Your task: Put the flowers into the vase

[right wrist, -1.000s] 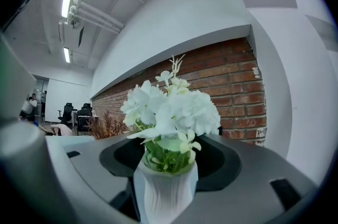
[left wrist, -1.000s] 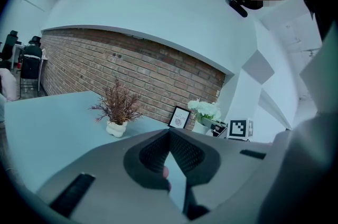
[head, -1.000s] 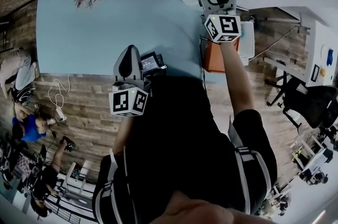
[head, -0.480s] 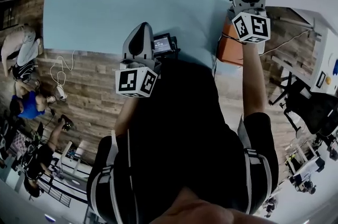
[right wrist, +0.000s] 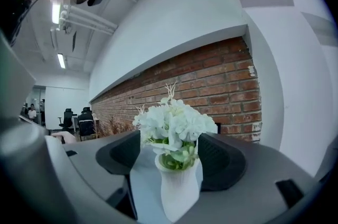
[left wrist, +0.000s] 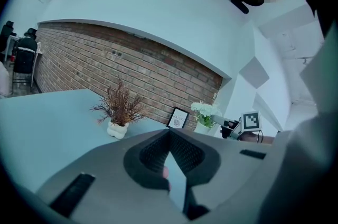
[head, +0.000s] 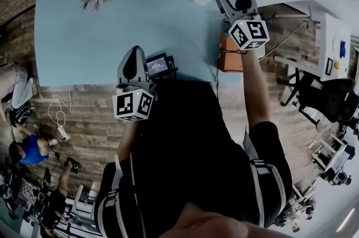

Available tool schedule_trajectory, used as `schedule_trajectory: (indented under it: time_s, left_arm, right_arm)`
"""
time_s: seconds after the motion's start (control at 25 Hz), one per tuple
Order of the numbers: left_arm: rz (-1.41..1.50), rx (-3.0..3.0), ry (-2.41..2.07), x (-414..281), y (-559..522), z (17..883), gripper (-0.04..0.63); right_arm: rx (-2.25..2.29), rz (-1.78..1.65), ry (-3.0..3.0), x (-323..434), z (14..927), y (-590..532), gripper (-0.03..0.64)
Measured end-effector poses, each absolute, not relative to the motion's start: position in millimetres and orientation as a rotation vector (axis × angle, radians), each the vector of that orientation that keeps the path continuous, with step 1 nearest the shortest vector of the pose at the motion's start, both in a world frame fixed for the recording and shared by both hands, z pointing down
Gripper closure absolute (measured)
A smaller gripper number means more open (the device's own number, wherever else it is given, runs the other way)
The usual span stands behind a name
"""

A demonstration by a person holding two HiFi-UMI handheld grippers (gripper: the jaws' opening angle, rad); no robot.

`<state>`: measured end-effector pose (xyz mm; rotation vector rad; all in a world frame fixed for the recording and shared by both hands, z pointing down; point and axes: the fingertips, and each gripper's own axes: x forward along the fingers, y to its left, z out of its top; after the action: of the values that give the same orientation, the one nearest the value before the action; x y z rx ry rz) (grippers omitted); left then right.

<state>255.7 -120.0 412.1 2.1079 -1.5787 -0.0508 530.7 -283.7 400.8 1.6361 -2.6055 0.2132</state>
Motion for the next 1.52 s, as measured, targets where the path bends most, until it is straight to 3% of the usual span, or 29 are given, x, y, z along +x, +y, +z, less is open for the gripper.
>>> schedule_trajectory:
  time_s: [0.32, 0.76, 0.8, 0.92, 0.96, 1.28, 1.52]
  left_arm:
    - [-0.015, 2.158, -1.465, 248.4, -130.8, 425.6, 0.571]
    - [0.000, 2.229, -1.365, 304.3, -85.1, 422.2, 0.572]
    - [0.005, 2.240, -1.361, 311.7, -75.7, 420.9, 0.572]
    - [0.025, 2.276, -1.360, 338.3, -38.5, 414.6, 0.571]
    - [0.032, 2.285, -1.363, 348.4, -22.2, 412.1, 0.572]
    - [0.083, 2.274, -1.452, 411.2, 120.6, 390.0, 0.571]
    - [0.128, 2.434, -1.362, 429.8, 175.1, 364.0, 0.572]
  right_arm:
    - [1.737, 0.266, -2.351, 547.3, 426.1, -267.2, 0.291]
    - [1.850, -0.023, -2.626, 541.7, 317.2, -115.8, 0.297]
    - [1.854, -0.044, -2.631, 542.7, 314.2, -98.5, 0.320]
    - [1.875, -0.071, -2.601, 555.4, 318.5, -40.4, 0.534]
    - [1.855, -0.070, -2.603, 558.7, 322.5, -18.5, 0.575]
    - [1.649, 0.105, -2.821, 574.0, 352.2, 134.2, 0.598]
    - [1.507, 0.291, -2.986, 536.2, 344.5, 195.5, 0.598]
